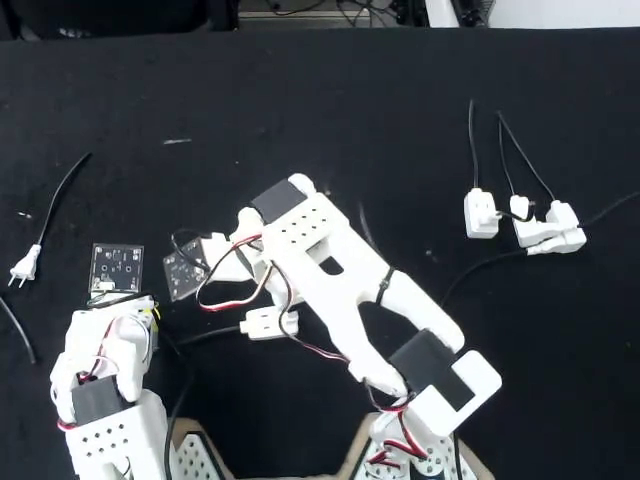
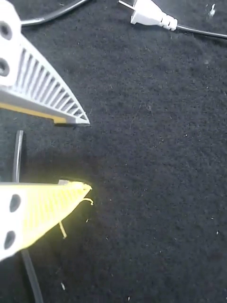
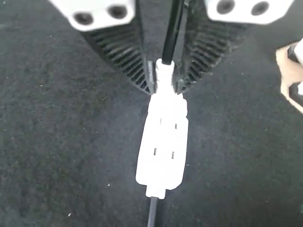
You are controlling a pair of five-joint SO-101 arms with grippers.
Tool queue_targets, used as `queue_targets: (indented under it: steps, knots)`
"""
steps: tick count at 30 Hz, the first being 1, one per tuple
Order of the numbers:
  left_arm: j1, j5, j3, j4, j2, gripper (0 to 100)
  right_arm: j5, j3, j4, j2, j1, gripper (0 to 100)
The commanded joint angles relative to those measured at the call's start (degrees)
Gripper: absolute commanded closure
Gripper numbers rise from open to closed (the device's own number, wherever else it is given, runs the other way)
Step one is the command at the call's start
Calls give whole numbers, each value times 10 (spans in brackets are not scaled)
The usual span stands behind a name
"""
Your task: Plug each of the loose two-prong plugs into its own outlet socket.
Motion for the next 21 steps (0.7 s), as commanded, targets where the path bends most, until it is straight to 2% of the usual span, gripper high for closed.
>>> queue_targets:
  steps: [1,9,21]
  knots:
    - [-5,-4,14,4,-3,805,-34,-2,-29,-2,-15,988]
    - [-5,-4,14,4,-3,805,-76,59,-101,-2,-15,988]
    - [-5,-4,14,4,-3,805,-101,70,-79,-8,-37,988]
